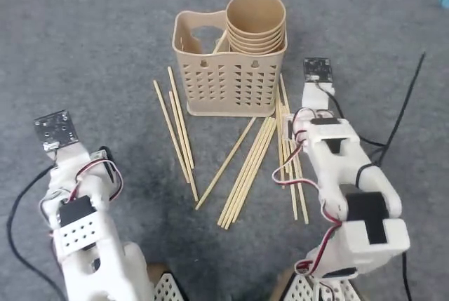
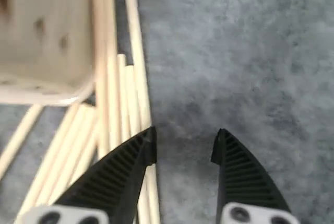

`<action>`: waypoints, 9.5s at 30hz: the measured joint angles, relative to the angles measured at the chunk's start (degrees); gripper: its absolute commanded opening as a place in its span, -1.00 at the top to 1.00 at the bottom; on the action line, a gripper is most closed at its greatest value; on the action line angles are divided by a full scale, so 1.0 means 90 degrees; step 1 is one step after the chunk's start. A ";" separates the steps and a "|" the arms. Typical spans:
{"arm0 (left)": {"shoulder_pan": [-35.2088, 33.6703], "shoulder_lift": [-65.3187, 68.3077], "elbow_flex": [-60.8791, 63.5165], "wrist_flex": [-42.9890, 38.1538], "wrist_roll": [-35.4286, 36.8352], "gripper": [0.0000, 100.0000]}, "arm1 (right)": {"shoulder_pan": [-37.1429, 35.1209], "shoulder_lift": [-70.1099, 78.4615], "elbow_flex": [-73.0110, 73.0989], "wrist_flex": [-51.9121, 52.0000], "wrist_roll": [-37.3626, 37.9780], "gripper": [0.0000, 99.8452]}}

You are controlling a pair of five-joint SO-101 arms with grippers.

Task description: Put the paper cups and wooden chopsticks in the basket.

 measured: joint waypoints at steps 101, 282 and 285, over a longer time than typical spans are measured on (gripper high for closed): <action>0.0166 0.0000 0.0039 -0.0117 0.0000 0.67 | -0.1700 -0.2198 -0.2774 -0.5167 -0.0010 0.98; 0.1700 0.1875 -0.8752 0.2354 0.0869 0.97 | 0.0567 -0.7023 0.5343 -0.0293 -0.1094 0.77; 0.2100 0.1875 -0.8703 0.1778 0.0928 0.97 | 0.0567 -0.7023 0.5343 -0.0293 -0.1094 0.77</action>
